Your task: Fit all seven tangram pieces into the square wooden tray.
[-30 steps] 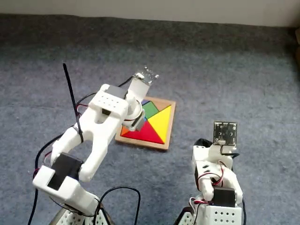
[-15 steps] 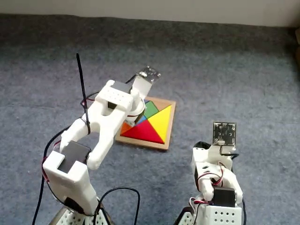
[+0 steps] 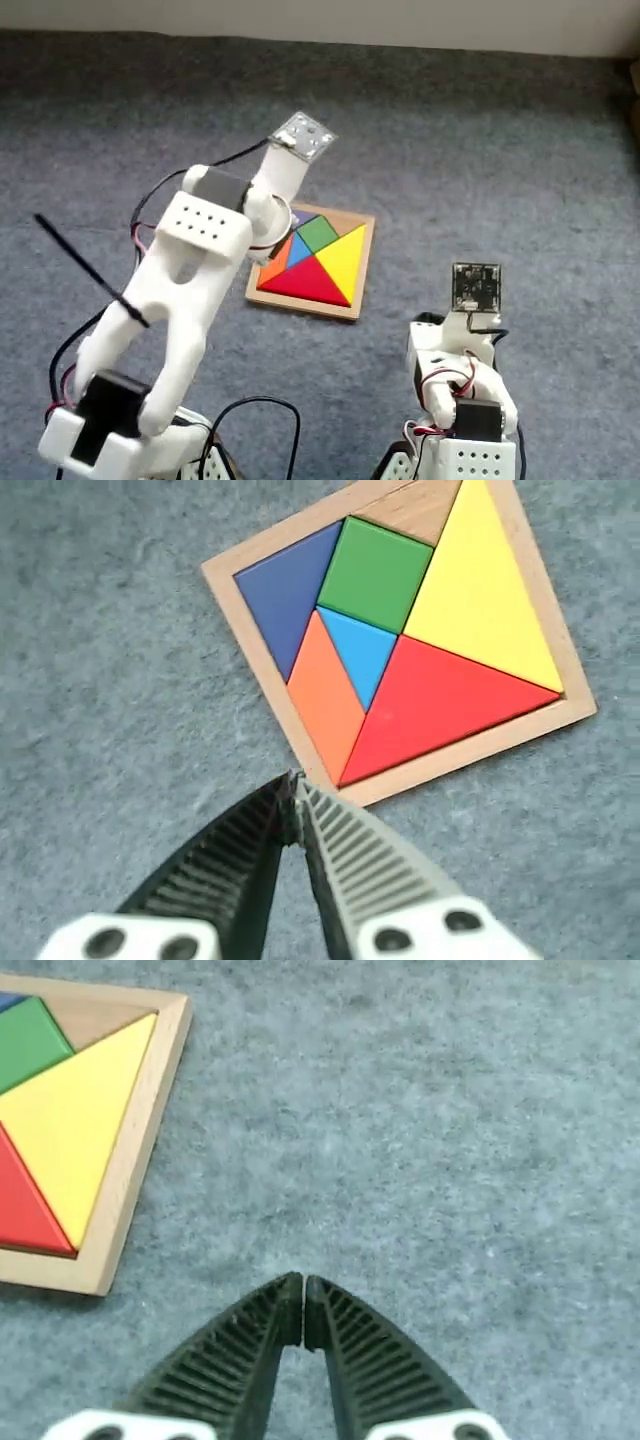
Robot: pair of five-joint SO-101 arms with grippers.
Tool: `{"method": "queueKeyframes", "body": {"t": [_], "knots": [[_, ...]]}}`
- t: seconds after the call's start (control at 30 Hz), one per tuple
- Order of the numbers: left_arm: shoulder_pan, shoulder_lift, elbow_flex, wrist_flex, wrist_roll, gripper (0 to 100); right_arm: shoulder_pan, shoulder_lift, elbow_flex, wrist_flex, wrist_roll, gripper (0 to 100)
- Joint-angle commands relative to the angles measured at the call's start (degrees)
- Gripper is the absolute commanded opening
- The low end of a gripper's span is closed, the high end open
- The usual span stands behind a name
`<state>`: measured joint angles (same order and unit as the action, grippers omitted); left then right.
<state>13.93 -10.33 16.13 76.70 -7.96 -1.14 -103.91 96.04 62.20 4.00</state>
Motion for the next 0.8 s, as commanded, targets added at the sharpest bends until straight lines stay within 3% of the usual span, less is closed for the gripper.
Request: {"method": "queueKeyframes", "body": {"t": [0.0, 0.47, 0.77], "knots": [[-4.1, -11.3, 4.2, 0.6, -0.4, 1, 0.7, 0.0, 5.3, 1.6, 0.4, 2.6], [-24.0, -50.4, 36.4, -4.7, -4.5, 1, 0.7, 0.0, 5.3, 1.7, 0.4, 2.6], [-28.6, -69.1, 52.4, -5.6, -4.6, 1, 0.7, 0.3, 5.3, 1.7, 0.4, 2.6]]}}
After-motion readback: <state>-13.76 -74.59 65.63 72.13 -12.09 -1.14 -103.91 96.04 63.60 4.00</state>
